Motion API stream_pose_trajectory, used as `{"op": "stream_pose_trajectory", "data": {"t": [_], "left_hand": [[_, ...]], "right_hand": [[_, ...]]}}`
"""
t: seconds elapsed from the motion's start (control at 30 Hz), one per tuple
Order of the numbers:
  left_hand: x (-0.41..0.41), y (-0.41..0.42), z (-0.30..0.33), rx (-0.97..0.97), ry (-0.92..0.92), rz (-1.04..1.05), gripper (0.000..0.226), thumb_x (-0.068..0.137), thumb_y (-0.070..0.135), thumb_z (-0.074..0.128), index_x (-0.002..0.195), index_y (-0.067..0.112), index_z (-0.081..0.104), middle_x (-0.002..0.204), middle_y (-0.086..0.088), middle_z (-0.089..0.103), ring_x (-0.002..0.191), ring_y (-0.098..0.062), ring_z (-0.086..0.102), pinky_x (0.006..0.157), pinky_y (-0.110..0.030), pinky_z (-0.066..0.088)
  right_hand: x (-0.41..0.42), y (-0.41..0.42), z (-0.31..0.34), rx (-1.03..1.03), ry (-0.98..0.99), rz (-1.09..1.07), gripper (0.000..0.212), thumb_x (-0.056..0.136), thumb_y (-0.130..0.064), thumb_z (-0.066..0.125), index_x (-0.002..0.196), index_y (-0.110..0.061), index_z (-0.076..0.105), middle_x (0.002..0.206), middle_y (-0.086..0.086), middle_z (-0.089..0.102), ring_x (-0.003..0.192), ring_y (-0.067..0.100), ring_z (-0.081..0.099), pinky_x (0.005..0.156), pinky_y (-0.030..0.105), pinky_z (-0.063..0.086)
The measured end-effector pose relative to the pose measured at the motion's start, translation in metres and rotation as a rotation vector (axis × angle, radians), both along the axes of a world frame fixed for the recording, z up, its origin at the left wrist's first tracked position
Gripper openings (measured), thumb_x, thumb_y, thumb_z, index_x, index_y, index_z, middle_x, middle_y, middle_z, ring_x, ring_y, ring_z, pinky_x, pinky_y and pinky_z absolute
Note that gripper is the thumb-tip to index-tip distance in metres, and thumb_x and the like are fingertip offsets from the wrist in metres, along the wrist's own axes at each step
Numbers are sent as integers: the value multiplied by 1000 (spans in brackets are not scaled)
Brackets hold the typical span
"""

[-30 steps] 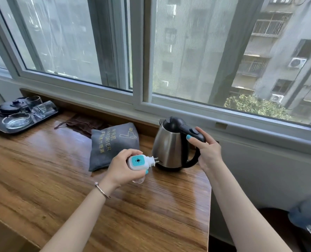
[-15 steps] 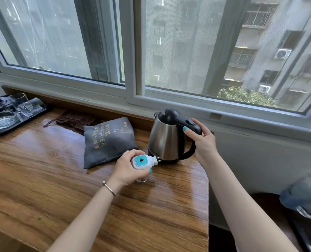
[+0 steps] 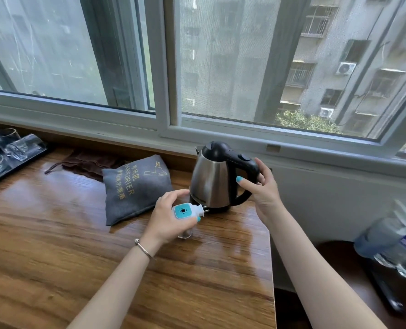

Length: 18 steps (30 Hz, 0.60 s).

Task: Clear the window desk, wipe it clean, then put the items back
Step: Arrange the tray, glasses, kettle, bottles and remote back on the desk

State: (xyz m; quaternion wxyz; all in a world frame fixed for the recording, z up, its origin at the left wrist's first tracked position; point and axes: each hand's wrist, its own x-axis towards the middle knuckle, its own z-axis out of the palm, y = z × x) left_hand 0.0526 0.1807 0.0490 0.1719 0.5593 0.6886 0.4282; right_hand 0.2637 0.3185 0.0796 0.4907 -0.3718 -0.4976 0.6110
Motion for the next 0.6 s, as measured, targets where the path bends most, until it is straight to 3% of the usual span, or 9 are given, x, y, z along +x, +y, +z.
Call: {"op": "stream_pose_trajectory", "data": {"t": [0.17, 0.33, 0.5, 0.6], "left_hand": [[11, 7, 18, 40, 52, -101, 70, 68, 32, 82, 131, 32, 50, 123, 19, 52, 116, -1, 42, 90, -3, 28], [47, 17, 26, 94, 21, -274, 63, 69, 26, 84, 124, 34, 54, 122, 17, 56, 118, -1, 46, 97, -4, 29], [103, 28, 21, 37, 10, -498, 57, 74, 27, 80, 126, 28, 56, 122, 18, 57, 116, 5, 47, 100, -9, 34], [144, 39, 17, 35, 50, -544, 49, 77, 21, 78, 123, 23, 60, 119, 14, 58, 116, 1, 47, 98, -2, 26]], "right_hand": [[9, -17, 4, 46, -73, -72, 81, 76, -10, 82, 134, -49, 42, 146, 2, 40, 128, 25, 43, 85, 26, 44], [36, -47, 0, 106, -203, -173, 77, 79, -17, 81, 131, -55, 41, 149, 0, 38, 132, 22, 37, 100, 36, 38], [81, -69, -19, 73, -256, -312, 77, 79, -16, 82, 134, -50, 40, 140, -3, 43, 129, 21, 40, 100, 34, 37], [118, -72, -35, 46, -275, -383, 76, 78, -10, 82, 133, -45, 43, 138, 3, 47, 127, 20, 44, 95, 26, 36]]}}
